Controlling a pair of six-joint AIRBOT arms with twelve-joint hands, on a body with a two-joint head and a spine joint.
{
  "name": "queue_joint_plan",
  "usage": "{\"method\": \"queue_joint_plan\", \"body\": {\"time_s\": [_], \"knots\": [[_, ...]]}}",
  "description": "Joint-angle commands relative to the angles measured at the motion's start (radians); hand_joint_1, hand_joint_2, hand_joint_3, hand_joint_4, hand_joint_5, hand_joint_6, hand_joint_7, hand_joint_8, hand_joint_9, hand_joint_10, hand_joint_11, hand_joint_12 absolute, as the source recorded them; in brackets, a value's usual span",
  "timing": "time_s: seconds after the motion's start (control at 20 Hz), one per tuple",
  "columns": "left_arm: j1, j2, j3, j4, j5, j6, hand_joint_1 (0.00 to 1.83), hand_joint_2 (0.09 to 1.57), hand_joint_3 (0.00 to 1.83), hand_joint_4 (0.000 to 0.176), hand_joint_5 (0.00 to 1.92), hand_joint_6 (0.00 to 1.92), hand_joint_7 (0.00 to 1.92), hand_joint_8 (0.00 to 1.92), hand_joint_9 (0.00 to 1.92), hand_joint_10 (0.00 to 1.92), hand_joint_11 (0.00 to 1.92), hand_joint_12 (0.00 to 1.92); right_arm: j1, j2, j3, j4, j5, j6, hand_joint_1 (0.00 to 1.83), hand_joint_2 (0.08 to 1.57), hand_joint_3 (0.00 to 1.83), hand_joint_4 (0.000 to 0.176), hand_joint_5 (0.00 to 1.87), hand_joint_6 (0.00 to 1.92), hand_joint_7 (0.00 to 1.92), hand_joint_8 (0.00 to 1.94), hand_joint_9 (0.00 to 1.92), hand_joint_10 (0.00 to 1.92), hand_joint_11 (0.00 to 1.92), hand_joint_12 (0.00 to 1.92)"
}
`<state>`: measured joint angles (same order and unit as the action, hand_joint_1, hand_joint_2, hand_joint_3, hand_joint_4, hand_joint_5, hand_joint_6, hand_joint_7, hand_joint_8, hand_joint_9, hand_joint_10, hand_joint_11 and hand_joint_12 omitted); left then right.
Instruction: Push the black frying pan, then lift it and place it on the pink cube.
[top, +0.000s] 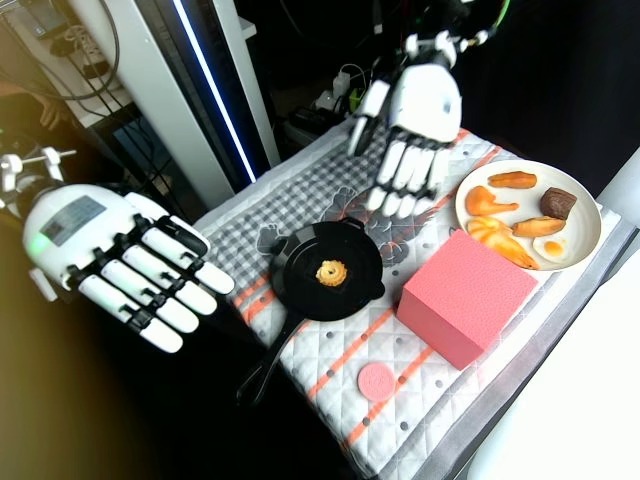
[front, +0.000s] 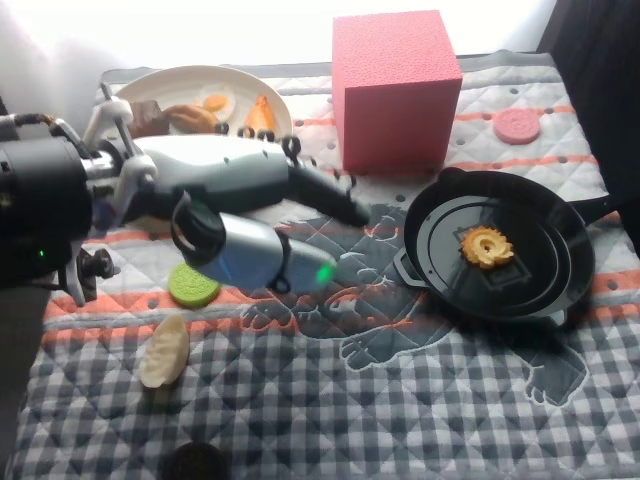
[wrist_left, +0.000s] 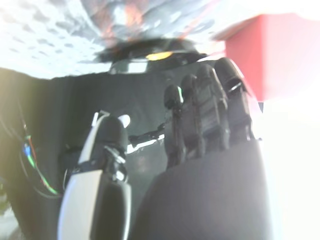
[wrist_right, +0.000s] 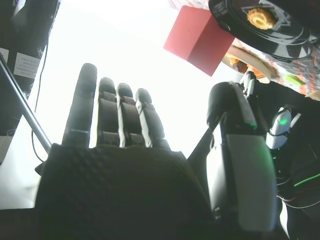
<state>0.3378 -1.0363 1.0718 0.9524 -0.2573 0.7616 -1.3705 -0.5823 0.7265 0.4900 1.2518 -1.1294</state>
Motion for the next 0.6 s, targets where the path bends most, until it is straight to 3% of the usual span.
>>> {"method": "queue_joint_plan", "body": {"time_s": [0.0,0.1,0.15,0.25,0.35,0.4,0.5,0.55], "knots": [[-0.002,0.001,-0.005,0.002,-0.064,-0.016,0.4,1.32,0.01,0.0,0.58,0.07,0.5,0.03,0.42,0.04,0.0,1.12,0.001,0.003,0.005,0.01,0.125,0.001,0.5,1.25,0.0,0.0,0.0,0.0,0.0,0.0,0.0,0.0,0.0,0.32],[0.005,-0.009,0.0,0.008,-0.058,-0.018,0.31,1.35,0.01,0.0,0.55,0.04,0.44,0.01,0.38,0.01,0.0,0.83,0.001,0.001,0.005,0.012,0.125,0.001,0.5,1.25,0.0,0.0,0.0,0.0,0.0,0.0,0.0,0.0,0.0,0.39],[0.011,-0.018,0.005,0.008,-0.056,-0.02,0.43,1.31,0.0,0.0,0.64,0.06,0.52,0.02,0.45,0.03,0.0,0.91,0.001,0.001,0.005,0.012,0.125,0.001,0.49,1.25,0.0,0.0,0.0,0.0,0.0,0.0,0.0,0.0,0.0,0.44],[0.026,-0.029,0.008,0.007,-0.061,-0.026,0.51,1.27,0.0,0.0,0.67,0.04,0.58,0.01,0.49,0.02,0.0,0.9,0.001,0.001,0.006,0.012,0.125,0.001,0.51,1.25,0.0,0.0,0.0,0.0,0.0,0.0,0.0,0.0,0.0,0.5],[0.034,-0.043,0.012,0.007,-0.069,-0.032,0.4,1.31,0.01,0.007,0.61,0.02,0.56,0.0,0.48,0.01,0.0,0.84,0.001,0.001,0.007,0.012,0.125,0.001,0.49,1.25,0.0,0.001,0.0,0.0,0.0,0.0,0.01,0.0,0.0,0.71],[0.035,-0.049,0.014,0.007,-0.073,-0.033,0.34,1.33,0.01,0.012,0.6,0.01,0.6,0.02,0.51,0.02,0.0,0.89,0.001,0.0,0.007,0.012,0.125,0.001,0.51,1.25,0.0,0.0,0.0,0.0,0.0,0.0,0.0,0.0,0.0,0.72],[0.036,-0.061,0.019,0.007,-0.077,-0.035,0.31,1.34,0.01,0.003,0.57,0.0,0.59,0.01,0.49,0.01,0.0,0.82,0.001,0.0,0.007,0.012,0.125,0.001,0.49,1.24,0.0,0.0,0.0,0.0,0.0,0.0,0.0,0.0,0.0,0.67],[0.037,-0.068,0.022,0.007,-0.081,-0.036,0.29,1.34,0.0,0.011,0.53,0.0,0.56,0.0,0.45,0.0,0.0,0.77,0.001,0.0,0.008,0.012,0.125,0.001,0.5,1.24,0.0,0.0,0.0,0.0,0.0,0.0,0.01,0.0,0.0,0.66]]}}
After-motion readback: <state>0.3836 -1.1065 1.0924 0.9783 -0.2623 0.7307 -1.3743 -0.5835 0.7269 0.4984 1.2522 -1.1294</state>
